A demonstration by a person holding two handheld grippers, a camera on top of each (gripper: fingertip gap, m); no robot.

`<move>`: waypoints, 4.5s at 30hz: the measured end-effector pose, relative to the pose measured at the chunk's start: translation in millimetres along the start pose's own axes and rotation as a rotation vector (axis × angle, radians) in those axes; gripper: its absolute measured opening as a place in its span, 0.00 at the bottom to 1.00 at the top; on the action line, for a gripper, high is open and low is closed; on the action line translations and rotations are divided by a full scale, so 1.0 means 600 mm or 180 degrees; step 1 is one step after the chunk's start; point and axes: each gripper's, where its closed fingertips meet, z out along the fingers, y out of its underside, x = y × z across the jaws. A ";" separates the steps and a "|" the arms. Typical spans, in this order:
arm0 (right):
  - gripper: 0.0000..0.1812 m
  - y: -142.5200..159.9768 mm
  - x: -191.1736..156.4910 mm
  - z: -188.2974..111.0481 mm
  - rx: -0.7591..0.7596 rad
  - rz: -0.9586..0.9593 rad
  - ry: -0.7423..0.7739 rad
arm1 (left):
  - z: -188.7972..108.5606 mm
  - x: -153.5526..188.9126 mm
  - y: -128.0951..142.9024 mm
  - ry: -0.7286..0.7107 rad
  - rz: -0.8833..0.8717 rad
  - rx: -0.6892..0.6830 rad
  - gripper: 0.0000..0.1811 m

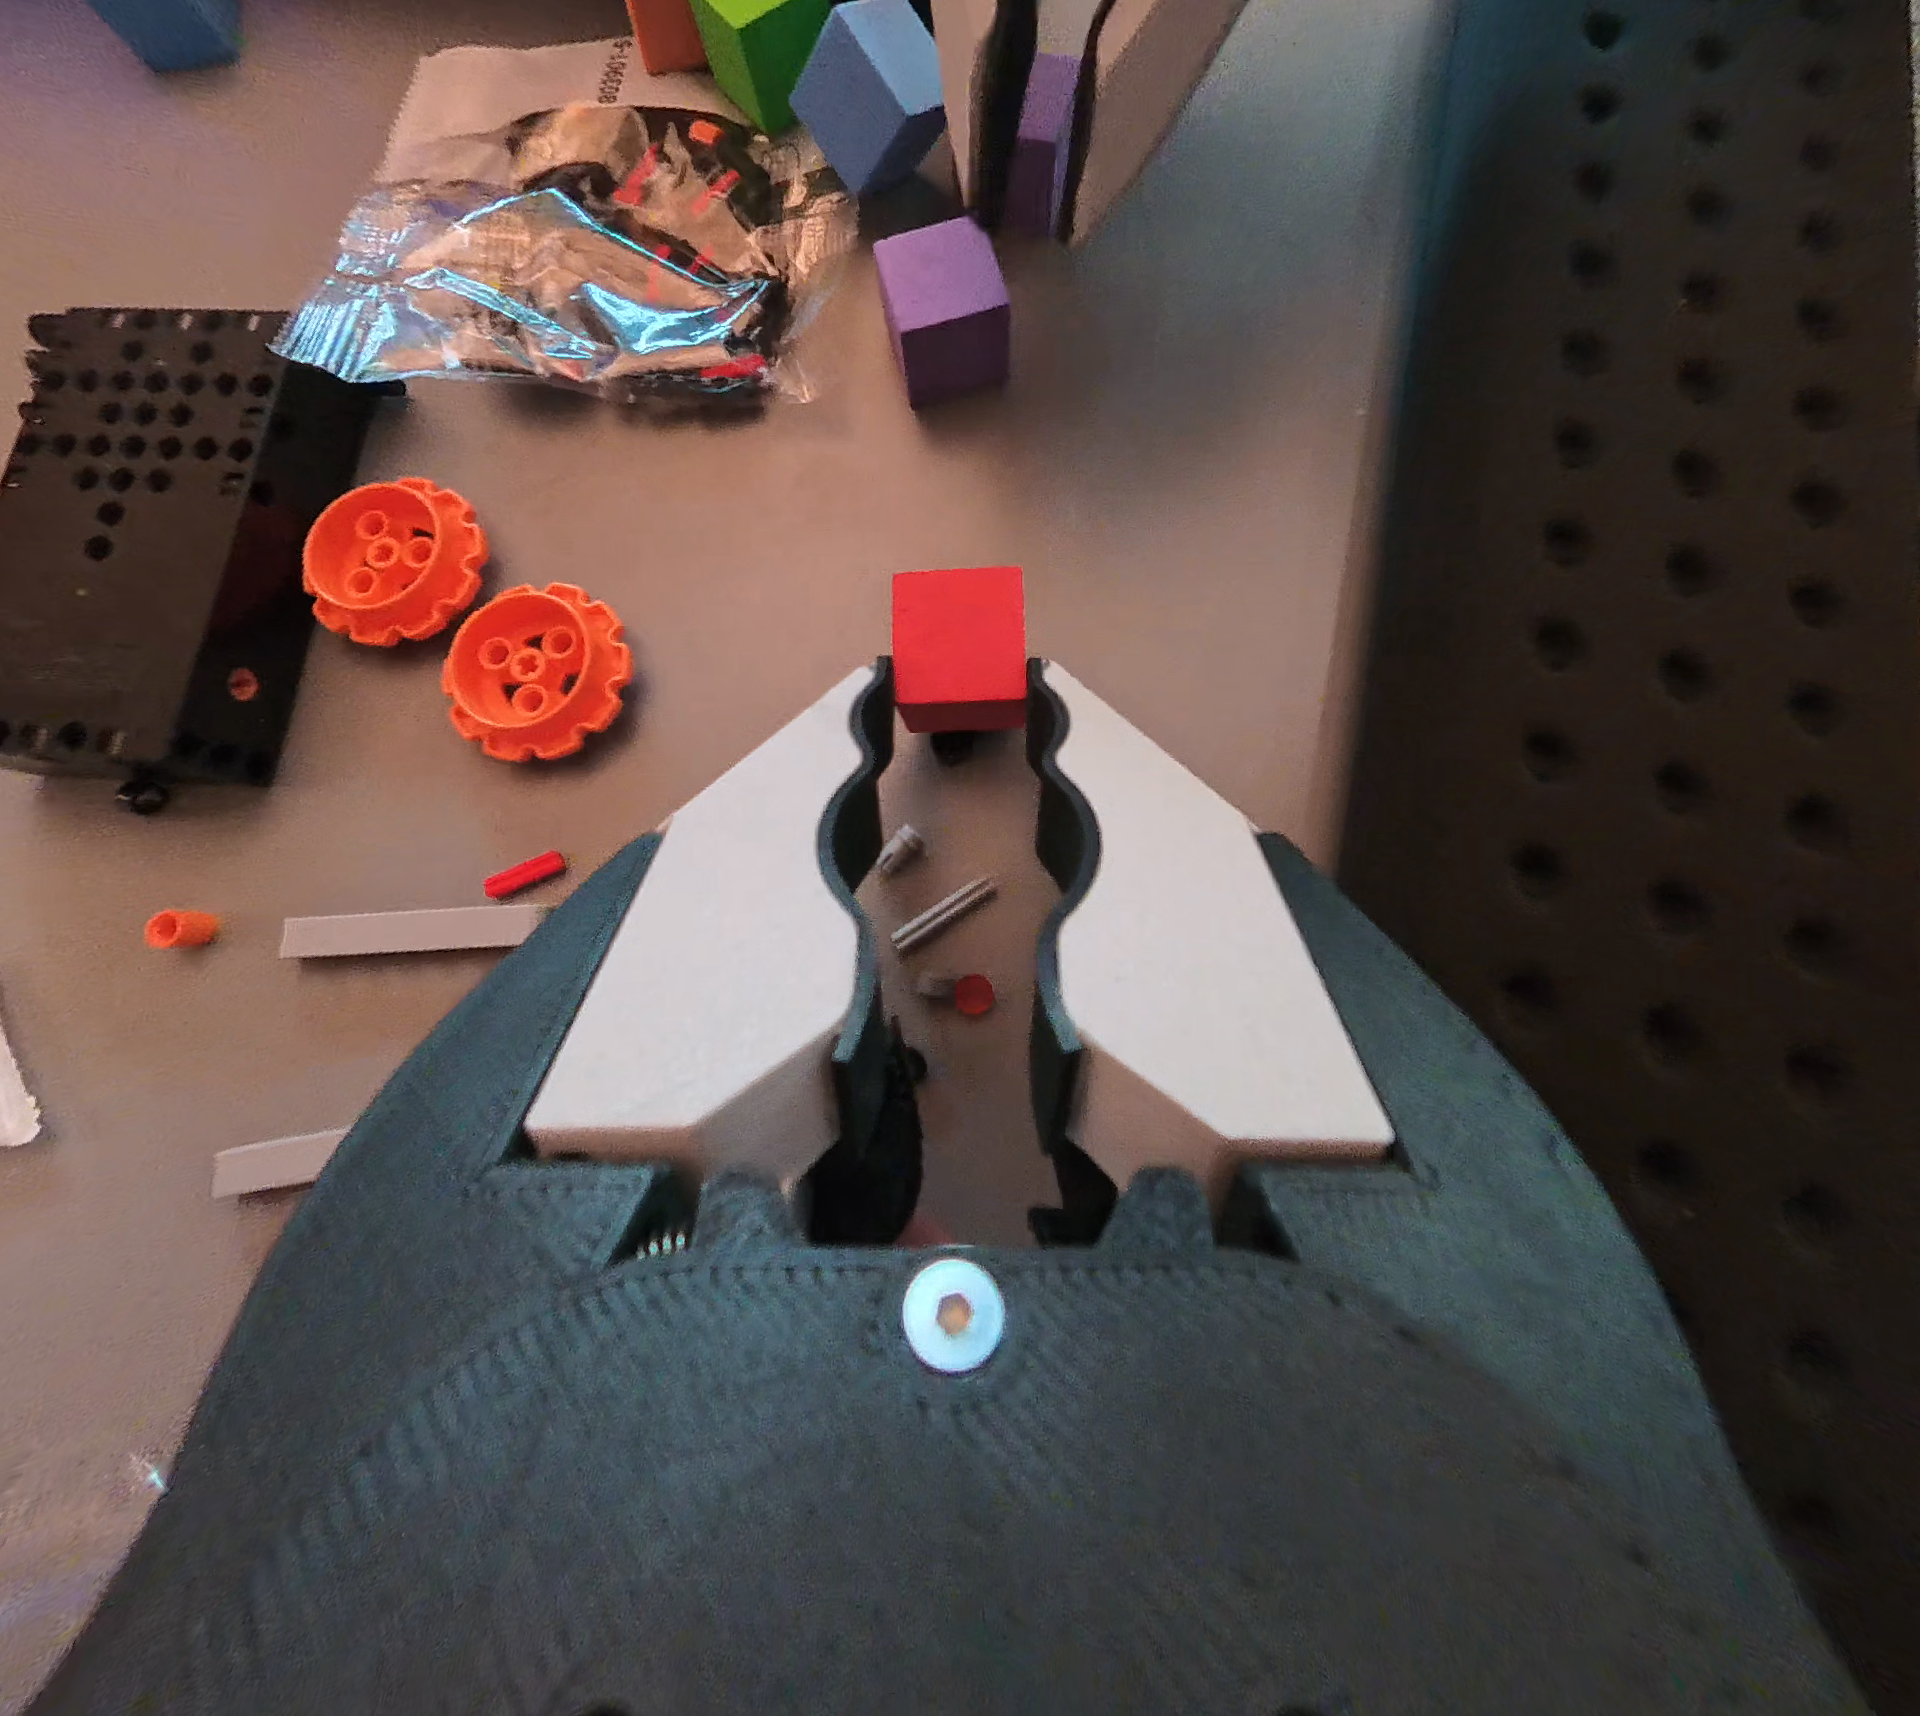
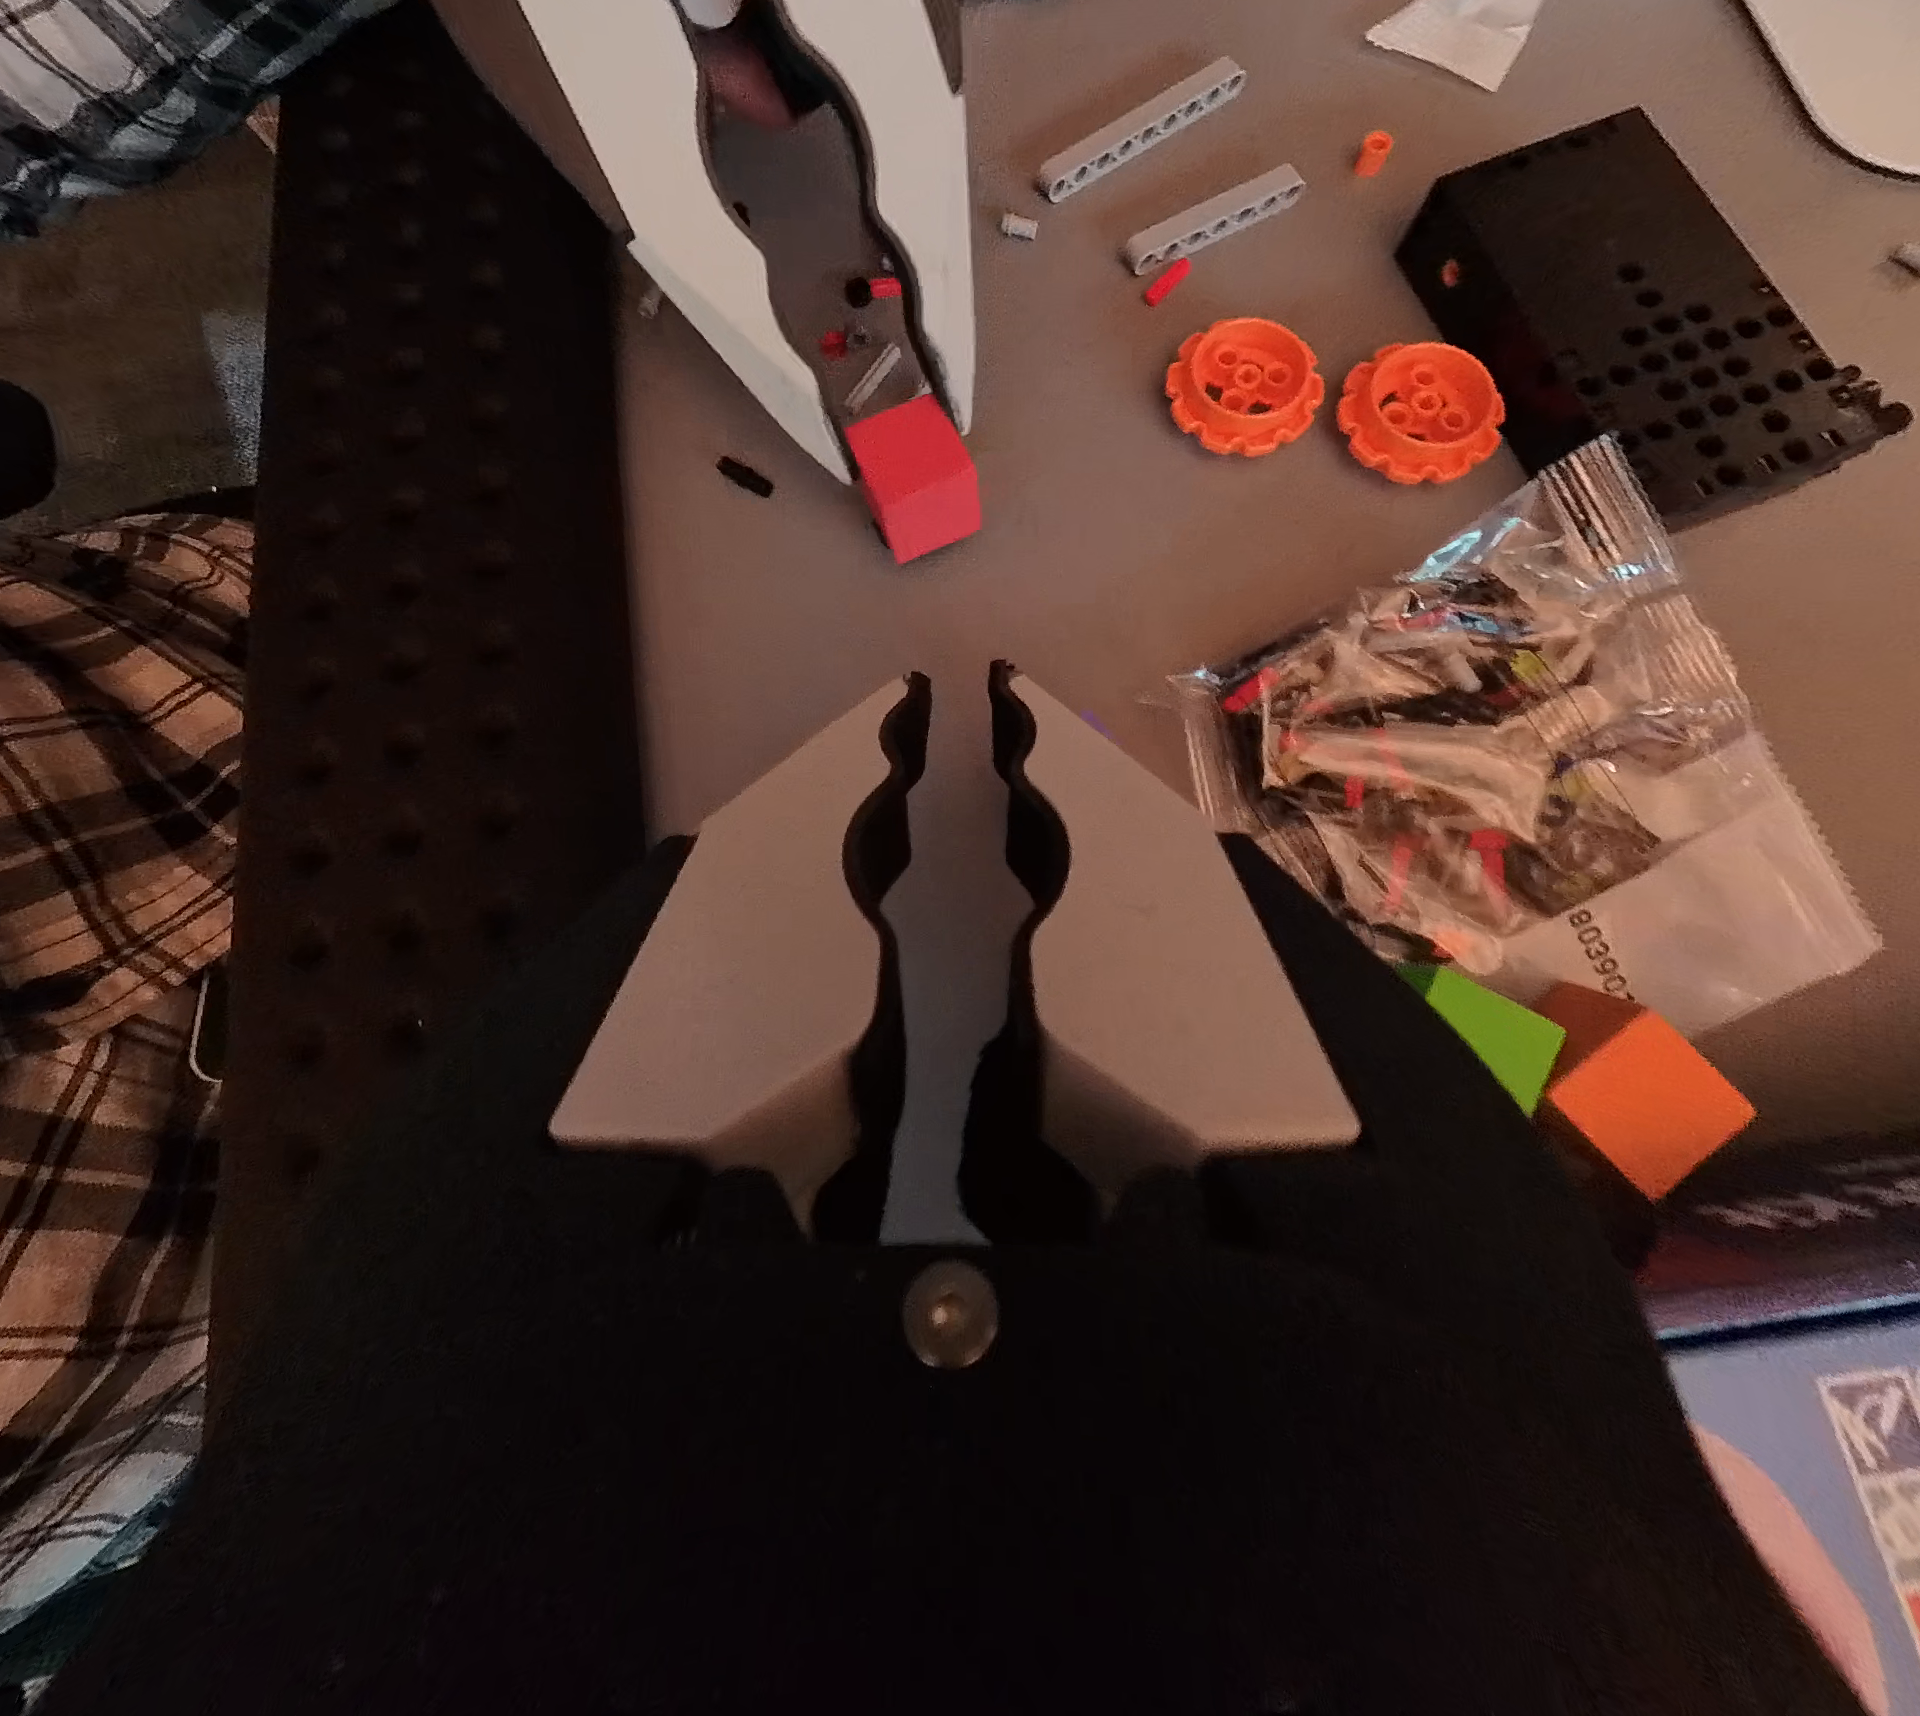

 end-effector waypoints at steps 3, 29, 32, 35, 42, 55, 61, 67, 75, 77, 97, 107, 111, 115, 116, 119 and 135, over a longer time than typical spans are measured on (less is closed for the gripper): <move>0.07 0.003 0.006 -0.011 0.0010 0.0024 0.0057 | -0.001 -0.006 0.002 -0.0061 0.0001 -0.0016 0.13; 0.15 0.050 0.055 0.021 -0.1114 -0.0753 0.0228 | -0.010 -0.017 0.010 -0.0176 0.0000 0.0037 0.13; 0.16 0.036 0.054 0.016 -0.1050 -0.0763 0.0236 | -0.014 -0.020 0.010 -0.0201 -0.0010 0.0047 0.13; 0.16 0.023 0.049 0.014 -0.0996 -0.0782 0.0231 | -0.013 -0.019 0.012 -0.0151 -0.0073 0.0054 0.13; 0.15 -0.034 0.023 0.008 -0.0658 -0.0774 0.0088 | -0.011 -0.023 0.017 -0.0190 -0.0096 0.0016 0.18; 0.15 -0.077 -0.001 0.064 -0.0761 -0.0768 -0.0117 | -0.008 -0.029 0.016 -0.0250 -0.0076 0.0040 0.13; 0.15 -0.075 0.007 0.069 -0.0817 -0.0764 -0.0069 | -0.007 -0.032 0.016 -0.0265 -0.0092 0.0058 0.13; 0.15 -0.073 0.006 0.074 -0.0893 -0.0804 -0.0074 | 0.000 -0.029 0.019 -0.0244 -0.0099 0.0021 0.14; 0.15 -0.063 0.005 0.086 -0.1021 -0.0807 -0.0089 | -0.006 -0.031 0.016 -0.0241 -0.0132 0.0078 0.16; 0.16 -0.060 0.007 0.089 -0.1071 -0.0809 -0.0073 | -0.005 -0.030 0.018 -0.0236 -0.0127 0.0058 0.16; 0.28 0.097 0.049 -0.046 -0.1508 -0.0312 0.0396 | -0.024 -0.023 -0.026 -0.0338 -0.0017 0.0297 0.33; 0.21 0.108 0.038 -0.058 -0.1525 -0.0418 0.0345 | -0.021 -0.029 -0.026 -0.0376 0.0070 0.0188 0.15; 0.21 0.116 0.038 -0.053 -0.1524 -0.0390 0.0315 | -0.030 -0.032 -0.028 -0.0313 0.0168 0.0139 0.15; 0.21 0.121 0.040 -0.051 -0.1519 -0.0364 0.0311 | -0.036 -0.025 -0.030 -0.0071 0.0211 0.0126 0.15; 0.21 0.121 0.040 -0.050 -0.1519 -0.0361 0.0315 | -0.035 -0.024 -0.028 -0.0030 0.0237 0.0104 0.15; 0.21 0.123 0.041 -0.047 -0.1527 -0.0367 0.0298 | -0.031 -0.023 -0.023 0.0078 0.0285 0.0069 0.15; 0.14 0.085 0.031 -0.052 -0.1368 -0.0476 0.0177 | -0.028 -0.026 -0.017 0.0126 0.0321 0.0136 0.14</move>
